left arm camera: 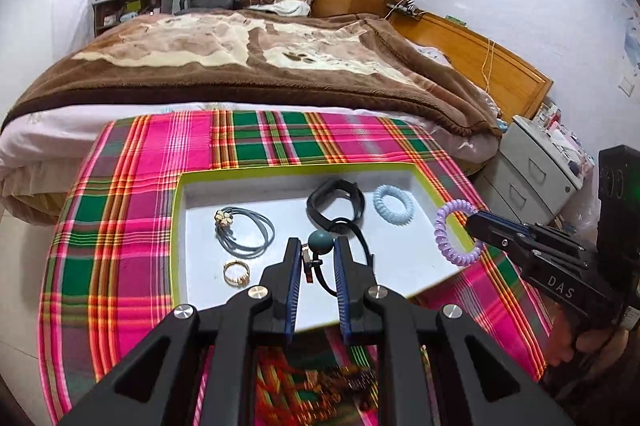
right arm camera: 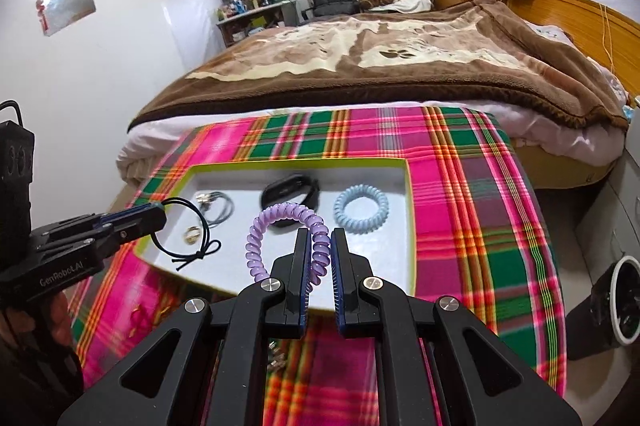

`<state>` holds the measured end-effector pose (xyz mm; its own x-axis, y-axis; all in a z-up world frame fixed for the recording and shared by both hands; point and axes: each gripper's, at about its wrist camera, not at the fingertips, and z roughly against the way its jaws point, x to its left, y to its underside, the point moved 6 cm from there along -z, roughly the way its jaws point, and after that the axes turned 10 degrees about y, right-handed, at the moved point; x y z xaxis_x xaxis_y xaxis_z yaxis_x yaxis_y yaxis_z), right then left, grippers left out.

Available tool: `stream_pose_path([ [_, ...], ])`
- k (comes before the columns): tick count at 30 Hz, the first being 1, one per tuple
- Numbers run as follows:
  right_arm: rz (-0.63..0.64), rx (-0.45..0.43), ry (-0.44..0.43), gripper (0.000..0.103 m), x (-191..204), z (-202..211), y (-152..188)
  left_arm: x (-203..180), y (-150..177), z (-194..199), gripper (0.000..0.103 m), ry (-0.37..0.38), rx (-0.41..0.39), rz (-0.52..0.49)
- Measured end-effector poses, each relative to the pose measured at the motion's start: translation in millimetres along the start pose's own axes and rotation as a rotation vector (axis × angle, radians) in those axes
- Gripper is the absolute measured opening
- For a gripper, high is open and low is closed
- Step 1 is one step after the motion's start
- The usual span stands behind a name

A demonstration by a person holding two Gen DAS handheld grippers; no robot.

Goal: Organize jewelry
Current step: 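Carry the lavender coil and black teal-bead hair tie over the white tray, then lower both held items into the tray and open both grippers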

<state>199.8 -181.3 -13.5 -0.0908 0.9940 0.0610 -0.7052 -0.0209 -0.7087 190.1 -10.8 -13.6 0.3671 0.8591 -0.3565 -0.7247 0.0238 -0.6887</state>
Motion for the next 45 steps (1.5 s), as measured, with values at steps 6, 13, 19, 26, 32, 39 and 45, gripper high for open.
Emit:
stream_pose_path([
  [6, 0.008, 0.057, 0.038, 0.010, -9, -28, 0, 12, 0, -26, 0.017, -0.012, 0.049, 0.022],
  [13, 0.022, 0.110, 0.058, 0.010, -13, -51, 7, 17, 3, -46, 0.017, -0.019, 0.085, 0.019],
  [19, 0.056, 0.135, 0.095, 0.010, -15, -62, 10, 20, 6, -56, 0.017, -0.028, 0.113, 0.020],
  [26, 0.088, 0.154, 0.140, 0.010, -17, -69, 14, 22, 10, -65, 0.017, -0.046, 0.142, 0.024],
  [32, 0.102, 0.156, 0.158, 0.010, -18, -71, 14, 23, 12, -68, 0.018, -0.051, 0.154, 0.025],
  [39, 0.102, 0.150, 0.163, 0.011, -17, -70, 14, 24, 11, -69, 0.031, -0.052, 0.156, 0.025],
  [45, 0.092, 0.136, 0.158, 0.015, -17, -66, 14, 20, 11, -64, 0.039, -0.046, 0.145, 0.021],
])
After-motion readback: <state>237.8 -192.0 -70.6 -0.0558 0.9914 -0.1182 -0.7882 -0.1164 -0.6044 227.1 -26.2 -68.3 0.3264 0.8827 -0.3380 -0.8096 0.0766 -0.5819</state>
